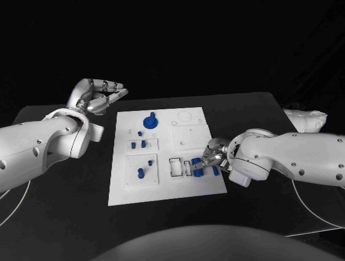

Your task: Assemble the parts on the task board

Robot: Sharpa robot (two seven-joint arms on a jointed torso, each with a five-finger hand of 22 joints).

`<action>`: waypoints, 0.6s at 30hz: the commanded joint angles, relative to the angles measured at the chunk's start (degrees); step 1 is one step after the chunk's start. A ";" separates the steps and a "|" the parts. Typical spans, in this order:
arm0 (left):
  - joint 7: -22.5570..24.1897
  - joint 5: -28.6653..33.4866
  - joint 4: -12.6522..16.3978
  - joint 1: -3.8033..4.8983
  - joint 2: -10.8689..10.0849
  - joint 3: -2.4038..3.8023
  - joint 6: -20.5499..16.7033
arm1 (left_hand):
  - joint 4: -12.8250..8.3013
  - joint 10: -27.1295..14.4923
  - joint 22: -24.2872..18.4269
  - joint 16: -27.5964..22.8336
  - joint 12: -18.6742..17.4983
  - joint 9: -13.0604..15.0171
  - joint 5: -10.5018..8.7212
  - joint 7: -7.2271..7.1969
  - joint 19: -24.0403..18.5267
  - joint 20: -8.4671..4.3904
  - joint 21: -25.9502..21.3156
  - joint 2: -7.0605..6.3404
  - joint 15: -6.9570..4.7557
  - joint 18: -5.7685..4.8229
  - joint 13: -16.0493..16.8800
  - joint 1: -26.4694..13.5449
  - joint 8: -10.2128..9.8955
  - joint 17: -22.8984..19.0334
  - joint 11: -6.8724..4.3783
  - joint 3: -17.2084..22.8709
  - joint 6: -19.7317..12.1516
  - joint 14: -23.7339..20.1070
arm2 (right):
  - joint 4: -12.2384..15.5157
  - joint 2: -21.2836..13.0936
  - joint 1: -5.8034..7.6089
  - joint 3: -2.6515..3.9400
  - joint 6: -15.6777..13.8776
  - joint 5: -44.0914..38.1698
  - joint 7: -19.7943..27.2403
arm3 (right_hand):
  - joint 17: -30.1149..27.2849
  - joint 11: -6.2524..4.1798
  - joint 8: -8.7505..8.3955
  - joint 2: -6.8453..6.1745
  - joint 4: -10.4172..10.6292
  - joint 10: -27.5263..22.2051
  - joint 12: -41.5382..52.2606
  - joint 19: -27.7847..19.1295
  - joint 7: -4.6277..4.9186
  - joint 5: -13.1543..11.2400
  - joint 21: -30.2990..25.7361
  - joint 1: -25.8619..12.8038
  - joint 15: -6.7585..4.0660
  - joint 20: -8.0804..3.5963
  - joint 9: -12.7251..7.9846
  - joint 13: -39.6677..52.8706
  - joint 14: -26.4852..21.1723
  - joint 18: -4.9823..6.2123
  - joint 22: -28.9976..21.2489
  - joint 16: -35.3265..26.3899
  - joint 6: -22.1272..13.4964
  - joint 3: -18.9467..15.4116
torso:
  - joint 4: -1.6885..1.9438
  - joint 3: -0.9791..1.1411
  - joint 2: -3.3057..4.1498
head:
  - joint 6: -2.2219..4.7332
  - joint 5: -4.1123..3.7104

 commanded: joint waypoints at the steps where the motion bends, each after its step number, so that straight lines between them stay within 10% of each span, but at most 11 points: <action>1: 0.33 0.08 0.09 0.04 0.08 0.04 0.69 | 0.06 -0.22 12.48 0.15 -0.20 -0.05 -0.05 0.02 0.84 0.21 -0.16 0.33 0.16 0.67 -0.06 -0.05 -0.30 15.10 0.06 -0.17 0.26 6.05 | 0.62 -0.79 0.16 -0.37 -1.79 7.17 0.88 | 15.07 -0.39 -0.14 -0.72 -8.63 5.99 0.16 6.10 -2.28 -0.34 0.25 -0.11 -0.09 -0.06 -0.02 15.10 6.07 -0.39 15.10 0.23 2.72 8.97 | -0.01 -0.03 -0.05 | -0.05 0.02; 18: 0.32 0.08 0.02 0.04 0.11 0.04 0.73 | 0.06 -0.22 12.48 0.15 -0.20 -0.05 -0.05 0.02 0.84 0.21 -0.16 0.33 0.16 0.67 -0.06 -0.05 -0.30 15.10 0.06 -0.17 0.26 6.05 | 1.76 -1.22 1.72 -0.28 -1.92 12.09 4.07 | 15.07 -0.56 -0.63 -1.16 -9.27 5.99 0.16 6.10 -2.46 -1.24 0.25 -0.37 -0.24 -0.20 -0.17 15.10 6.07 -0.39 15.10 0.23 3.68 9.39 | 0.04 -0.01 -0.04 | 0.12 0.18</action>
